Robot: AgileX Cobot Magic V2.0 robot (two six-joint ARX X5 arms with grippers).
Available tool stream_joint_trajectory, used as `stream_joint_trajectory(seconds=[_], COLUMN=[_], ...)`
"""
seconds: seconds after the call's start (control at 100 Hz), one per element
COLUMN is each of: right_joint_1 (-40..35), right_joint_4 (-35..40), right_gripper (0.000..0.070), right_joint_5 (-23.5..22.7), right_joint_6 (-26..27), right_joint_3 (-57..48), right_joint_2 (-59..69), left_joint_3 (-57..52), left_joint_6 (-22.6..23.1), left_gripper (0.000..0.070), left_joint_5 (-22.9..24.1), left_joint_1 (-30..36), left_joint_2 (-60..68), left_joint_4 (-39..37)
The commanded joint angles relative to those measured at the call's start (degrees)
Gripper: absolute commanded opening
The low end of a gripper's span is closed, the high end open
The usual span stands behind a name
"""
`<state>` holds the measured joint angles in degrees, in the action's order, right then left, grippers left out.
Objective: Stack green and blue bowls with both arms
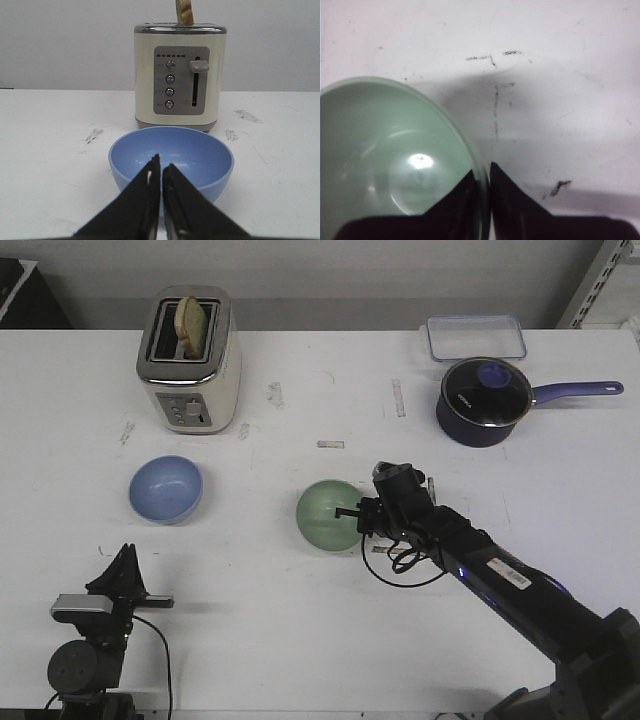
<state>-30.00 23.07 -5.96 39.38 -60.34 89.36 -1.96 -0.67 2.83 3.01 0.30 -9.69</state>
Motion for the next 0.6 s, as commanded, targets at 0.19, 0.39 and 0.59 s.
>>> stream_joint_trajectory(seconds=[0.19, 0.39, 0.59], right_joint_1=[-0.4, -0.3, 1.0], right_joint_4=[-0.4, -0.4, -0.7], right_gripper=[0.0263, 0.0479, 0.0501], right_joint_5=[1.5, 3.3, 5.7], right_joint_6=[0.7, -1.2, -12.9], right_joint_3=[-0.9, -0.9, -0.8], right_joint_2=[0.7, -1.9, -8.2], left_joint_3=[1.3, 1.3, 1.3], left_joint_6=[0.6, 0.6, 0.6], left_gripper=[0.0001, 0.0001, 0.0001], left_joint_5=[0.0, 0.0, 0.0], left_joint_1=[0.0, 0.0, 0.0], left_joint_2=[-0.1, -0.1, -0.1], left_joint_4=[-0.7, -0.7, -0.7])
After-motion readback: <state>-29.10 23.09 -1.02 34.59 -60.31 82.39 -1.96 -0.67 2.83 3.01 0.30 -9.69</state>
